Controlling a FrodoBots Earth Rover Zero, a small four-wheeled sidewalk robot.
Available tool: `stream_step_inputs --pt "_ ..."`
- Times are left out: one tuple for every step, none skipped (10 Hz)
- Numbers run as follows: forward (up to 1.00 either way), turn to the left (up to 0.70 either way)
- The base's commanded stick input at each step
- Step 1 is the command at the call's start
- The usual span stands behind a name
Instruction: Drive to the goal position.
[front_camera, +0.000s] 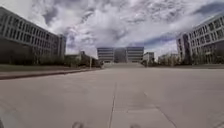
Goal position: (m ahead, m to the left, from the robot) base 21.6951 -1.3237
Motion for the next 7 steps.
stream_step_inputs --pt "1.0 0.0" --pt "1.0 0.0" --pt "1.0 0.0" --pt "1.0 0.0" --pt "1.0 0.0" --pt "1.0 0.0" --pt "1.0 0.0"
